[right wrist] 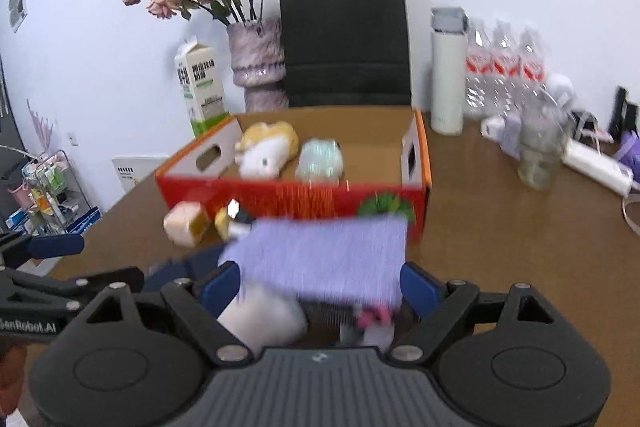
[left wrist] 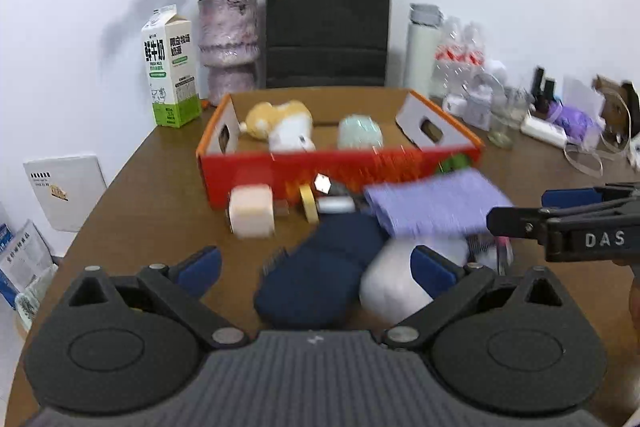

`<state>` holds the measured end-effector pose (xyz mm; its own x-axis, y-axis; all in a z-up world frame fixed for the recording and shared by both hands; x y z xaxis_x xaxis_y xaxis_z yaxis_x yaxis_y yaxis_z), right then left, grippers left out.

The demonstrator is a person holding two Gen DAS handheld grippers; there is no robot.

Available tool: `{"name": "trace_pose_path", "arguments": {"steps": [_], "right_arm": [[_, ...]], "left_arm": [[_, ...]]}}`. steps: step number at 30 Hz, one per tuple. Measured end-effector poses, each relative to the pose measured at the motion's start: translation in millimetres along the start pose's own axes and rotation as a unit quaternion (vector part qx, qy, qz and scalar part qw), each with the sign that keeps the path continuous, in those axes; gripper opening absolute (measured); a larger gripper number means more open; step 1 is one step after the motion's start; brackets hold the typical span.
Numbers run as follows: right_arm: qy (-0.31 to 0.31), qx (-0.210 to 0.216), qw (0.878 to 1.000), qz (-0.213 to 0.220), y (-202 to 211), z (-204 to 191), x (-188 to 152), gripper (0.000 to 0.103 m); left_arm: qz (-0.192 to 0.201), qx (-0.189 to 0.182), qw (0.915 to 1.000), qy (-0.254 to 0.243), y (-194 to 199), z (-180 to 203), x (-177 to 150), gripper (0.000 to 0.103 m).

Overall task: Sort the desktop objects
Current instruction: 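Move both open tools back toward the items on the table, then grasp the white translucent plastic box with the left tool while the right tool grasps the purple pouch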

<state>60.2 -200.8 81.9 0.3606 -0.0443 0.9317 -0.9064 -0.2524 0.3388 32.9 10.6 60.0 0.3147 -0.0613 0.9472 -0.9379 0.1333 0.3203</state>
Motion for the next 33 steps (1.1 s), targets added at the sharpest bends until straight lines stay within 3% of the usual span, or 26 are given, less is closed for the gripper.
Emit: {"name": "trace_pose_path", "arguments": {"steps": [8,12,17,22,28,30,33], "right_arm": [[0.01,-0.036,0.999,0.011,46.9,-8.3,-53.5,0.087],[0.003,-0.015,1.0,0.015,64.5,-8.2,-69.5,0.087],[-0.005,-0.035,0.999,0.016,44.7,5.1,-62.0,0.084],[-0.017,-0.05,0.998,0.015,29.8,21.0,-59.8,0.077],[-0.052,-0.062,0.997,0.022,22.8,47.2,-56.4,0.076],[-0.063,-0.059,0.996,0.026,19.4,54.7,-51.7,0.075],[-0.081,-0.043,0.995,0.035,9.8,60.6,-39.5,0.075]], "left_arm": [[-0.02,-0.005,0.9986,0.048,39.6,6.6,-50.6,0.103],[-0.007,-0.063,0.9974,0.034,48.5,15.9,-55.5,0.103],[0.041,-0.107,0.9934,-0.011,17.5,28.9,-29.0,0.103],[0.023,-0.155,0.9874,-0.02,-25.8,46.5,-21.4,0.101],[0.013,-0.166,0.9854,-0.037,-53.2,60.3,-27.8,0.1],[0.003,-0.165,0.9855,-0.039,-58.9,61.1,-31.3,0.098],[0.004,-0.161,0.986,-0.045,-61.8,60.8,-33.6,0.082]]}}
Point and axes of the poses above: each gripper's, at about its wrist camera, not at the fingertips, and y roughly against the way its jaws point, z to its right, x to its top, the point moved 2 cm from there along -y, roughly the way its jaws point, and after that the axes turned 15 degrees about z, right-handed, at the moved point
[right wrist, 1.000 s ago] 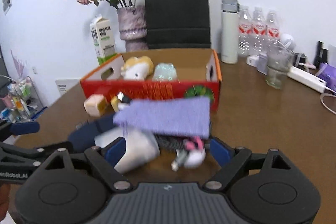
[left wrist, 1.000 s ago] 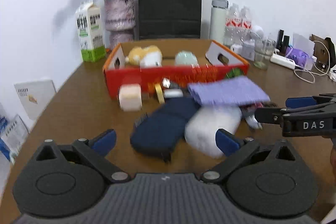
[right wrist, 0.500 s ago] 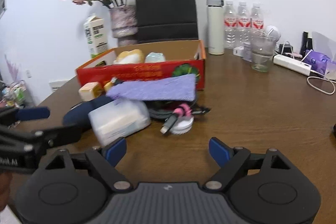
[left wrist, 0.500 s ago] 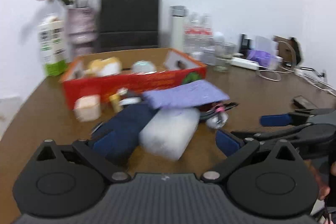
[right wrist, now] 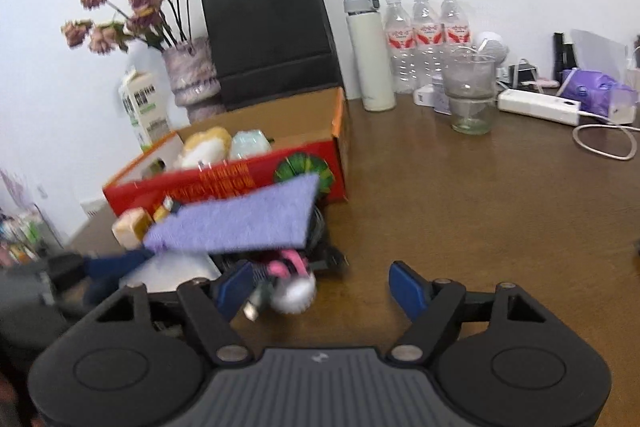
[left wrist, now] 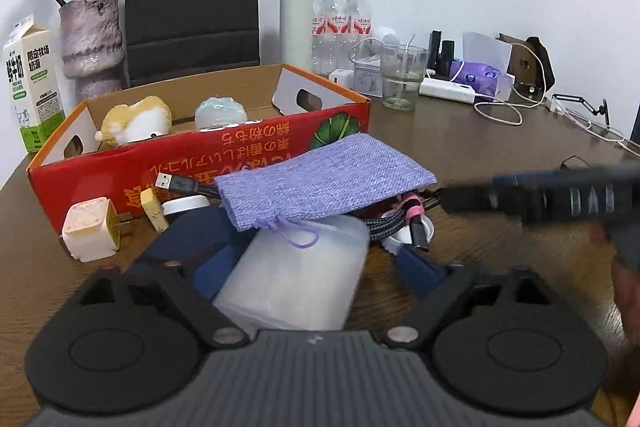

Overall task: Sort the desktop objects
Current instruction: 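Grasp the white translucent plastic box with the left tool while the right tool grasps the purple pouch, then lower the plastic box into the cardboard box with the left tool while the right tool releases the pouch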

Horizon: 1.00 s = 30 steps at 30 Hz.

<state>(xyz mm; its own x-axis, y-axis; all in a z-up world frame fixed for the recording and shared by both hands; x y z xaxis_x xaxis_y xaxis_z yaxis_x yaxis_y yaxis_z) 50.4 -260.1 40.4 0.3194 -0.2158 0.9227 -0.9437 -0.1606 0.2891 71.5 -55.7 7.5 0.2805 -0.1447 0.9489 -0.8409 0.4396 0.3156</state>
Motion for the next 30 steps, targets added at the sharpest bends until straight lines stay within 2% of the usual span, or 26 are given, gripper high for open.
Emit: {"name": "trace_pose_path", "arguments": {"steps": [1,4,6,7,8,9,10,11,12,13,14,16,20,25,30], "right_arm": [[-0.006,0.009,1.0,0.002,-4.8,-0.4,4.7,0.075],[-0.008,0.034,0.999,0.002,-30.5,-7.4,17.2,0.073],[-0.011,0.027,0.999,-0.016,-52.2,-8.9,21.1,0.068],[-0.013,0.027,0.999,-0.025,-61.9,-9.0,22.1,0.057],[-0.017,0.029,0.999,-0.035,-70.7,-8.3,21.7,0.053],[-0.021,0.032,0.998,-0.045,-77.5,-8.2,20.3,0.041],[-0.025,0.032,0.998,-0.052,-82.6,-7.6,19.3,0.037],[-0.027,0.035,0.998,-0.05,-84.7,-7.2,18.4,0.037],[-0.03,0.036,0.998,-0.047,-85.1,-7.1,18.2,0.032],[-0.033,0.037,0.998,-0.043,-83.4,-6.6,18.5,0.028],[-0.033,0.039,0.998,-0.037,-80.2,-6.8,19.2,0.026],[-0.026,0.042,0.998,-0.025,-71.1,-8.6,21.1,0.002],[0.002,0.034,0.999,0.008,-45.1,-15.6,31.9,0.002],[0.015,0.045,0.997,0.06,-6.9,-27.0,55.2,0.002],[0.07,0.069,0.989,0.108,16.8,-49.0,98.8,0.002]], "left_arm": [[-0.006,0.0,1.0,0.003,-1.0,-1.1,-0.4,0.071],[-0.02,0.01,0.9997,0.015,2.4,-0.4,0.4,0.069],[-0.028,0.018,0.9992,0.021,7.3,1.5,0.2,0.069],[-0.029,0.02,0.999,0.026,9.6,1.7,-0.2,0.07],[-0.03,0.02,0.999,0.027,10.2,2.0,-0.9,0.077],[-0.034,0.013,0.999,0.025,8.6,2.2,-1.3,0.082],[-0.041,0.007,0.9989,0.023,5.3,1.9,-2.0,0.083],[-0.046,0.007,0.9987,0.024,1.6,1.2,-2.6,0.082],[-0.054,0.008,0.9981,0.027,-3.2,0.2,-3.7,0.077],[-0.066,0.013,0.9971,0.036,-8.1,-1.4,-5.1,0.068],[-0.068,0.018,0.9964,0.048,-9.9,-3.1,-5.6,0.068],[-0.067,0.02,0.9957,0.061,-6.2,-3.8,-4.9,0.067],[-0.025,0.032,0.9964,0.075,28.5,-4.9,4.7,0.067],[0.027,0.08,0.9919,0.095,71.8,-25.5,28.2,0.067],[0.053,0.114,0.9883,0.086,73.9,-67.1,78.8,0.067]]}}
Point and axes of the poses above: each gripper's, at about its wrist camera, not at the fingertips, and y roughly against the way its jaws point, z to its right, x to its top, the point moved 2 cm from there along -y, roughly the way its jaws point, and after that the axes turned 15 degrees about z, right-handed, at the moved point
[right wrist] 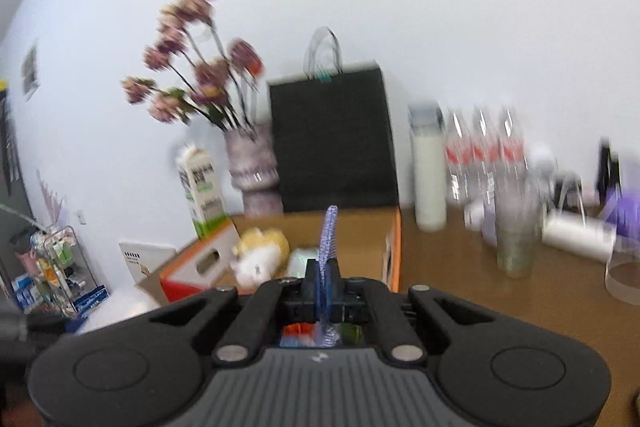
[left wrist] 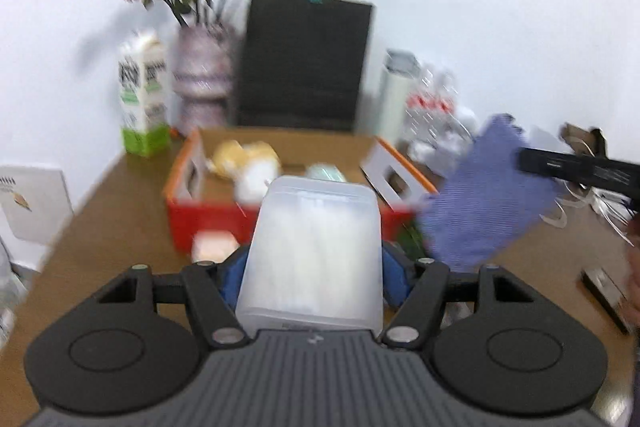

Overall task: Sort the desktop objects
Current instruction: 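Lower the plastic box into the cardboard box with the left tool while the right tool releases the pouch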

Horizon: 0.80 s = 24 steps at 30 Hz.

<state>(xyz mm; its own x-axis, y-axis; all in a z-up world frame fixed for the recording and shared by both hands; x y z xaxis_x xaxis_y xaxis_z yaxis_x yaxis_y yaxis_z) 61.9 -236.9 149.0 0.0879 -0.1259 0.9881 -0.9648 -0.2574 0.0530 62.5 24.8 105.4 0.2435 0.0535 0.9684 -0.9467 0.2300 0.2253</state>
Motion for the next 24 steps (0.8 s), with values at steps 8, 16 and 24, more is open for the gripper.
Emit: {"name": "trace_pose_path", "arguments": {"steps": [8,16,24], "right_arm": [[0.012,0.005,0.999,0.034,-69.2,-0.9,81.8,0.002],[-0.009,0.011,1.0,0.009,-194.0,-18.0,67.6,0.002],[0.034,-0.1,0.973,-0.203,-312.3,25.0,-52.3,0.002]], "left_arm": [[-0.025,0.046,0.9986,-0.004,-103.3,-37.0,69.3,0.067],[-0.098,0.102,0.9894,-0.03,-215.4,-62.3,48.5,0.067],[-0.171,0.104,0.9785,-0.05,-248.6,-72.6,-0.9,0.067]]}}
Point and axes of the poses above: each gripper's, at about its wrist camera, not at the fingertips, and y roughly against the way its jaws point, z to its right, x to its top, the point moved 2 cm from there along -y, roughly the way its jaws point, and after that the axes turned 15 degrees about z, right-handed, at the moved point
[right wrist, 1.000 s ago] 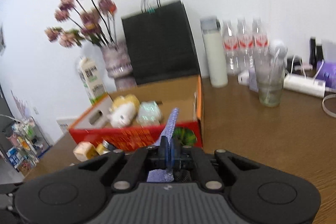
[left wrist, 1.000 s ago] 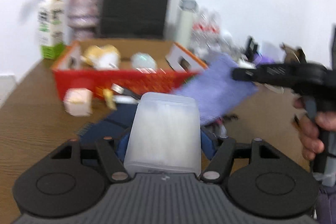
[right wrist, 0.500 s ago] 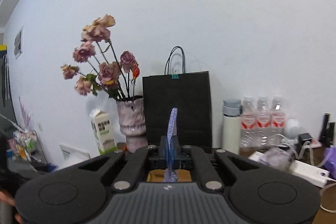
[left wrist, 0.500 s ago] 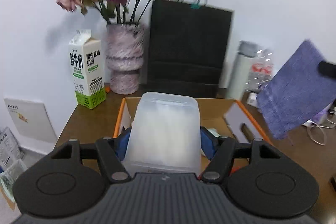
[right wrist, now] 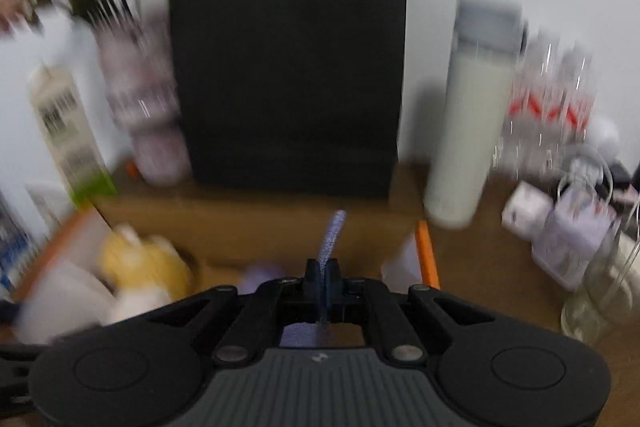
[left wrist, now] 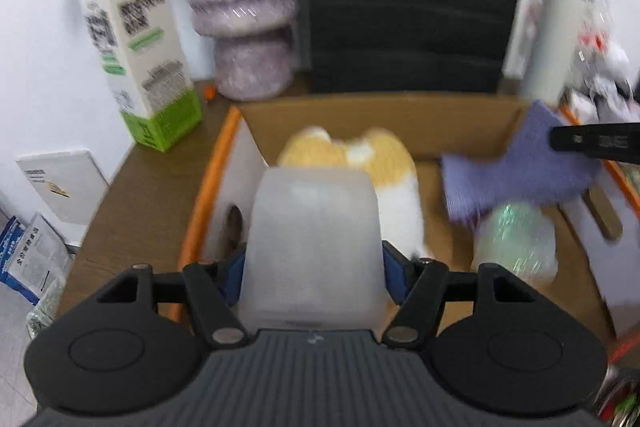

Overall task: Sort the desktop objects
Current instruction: 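Lower the plastic box into the cardboard box with the left tool while the right tool releases the pouch, then move both open tools back toward the remaining table items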

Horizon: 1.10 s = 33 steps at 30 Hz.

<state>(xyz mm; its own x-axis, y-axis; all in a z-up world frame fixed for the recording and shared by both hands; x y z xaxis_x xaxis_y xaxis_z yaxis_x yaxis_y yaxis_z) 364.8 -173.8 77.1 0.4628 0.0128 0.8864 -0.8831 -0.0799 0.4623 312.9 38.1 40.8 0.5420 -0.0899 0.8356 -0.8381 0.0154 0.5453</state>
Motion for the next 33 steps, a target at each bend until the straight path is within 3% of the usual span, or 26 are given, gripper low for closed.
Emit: {"name": "trace_pose_path", "arguments": {"steps": [3,7,13,19,22,25,33], "right_arm": [[0.04,-0.016,0.998,-0.034,-17.5,-1.9,-12.9,0.004],[0.077,-0.034,0.994,-0.067,-26.5,0.3,-17.5,0.02],[0.05,-0.017,0.998,-0.037,23.9,8.3,20.9,0.054],[0.026,0.041,0.999,0.002,94.9,-10.0,50.9,0.075],[0.046,0.056,0.997,0.013,121.2,-21.9,51.3,0.078],[0.062,0.04,0.997,0.021,141.4,-18.3,47.9,0.08],[0.015,0.028,0.999,0.017,172.7,7.9,27.2,0.08]], "left_arm": [[-0.024,-0.005,0.9997,-0.004,-1.8,0.8,-4.7,0.067],[-0.032,-0.006,0.9994,0.007,3.3,0.2,3.2,0.068],[-0.016,-0.017,0.9995,0.021,38.9,-3.3,41.8,0.08],[0.013,-0.024,0.9983,0.052,84.1,9.1,66.9,0.088],[0.03,-0.029,0.9986,0.034,107.4,16.4,67.1,0.089],[0.038,-0.015,0.9986,0.033,123.8,9.5,63.6,0.089],[0.061,-0.016,0.9976,0.028,156.1,3.6,46.2,0.089]]}}
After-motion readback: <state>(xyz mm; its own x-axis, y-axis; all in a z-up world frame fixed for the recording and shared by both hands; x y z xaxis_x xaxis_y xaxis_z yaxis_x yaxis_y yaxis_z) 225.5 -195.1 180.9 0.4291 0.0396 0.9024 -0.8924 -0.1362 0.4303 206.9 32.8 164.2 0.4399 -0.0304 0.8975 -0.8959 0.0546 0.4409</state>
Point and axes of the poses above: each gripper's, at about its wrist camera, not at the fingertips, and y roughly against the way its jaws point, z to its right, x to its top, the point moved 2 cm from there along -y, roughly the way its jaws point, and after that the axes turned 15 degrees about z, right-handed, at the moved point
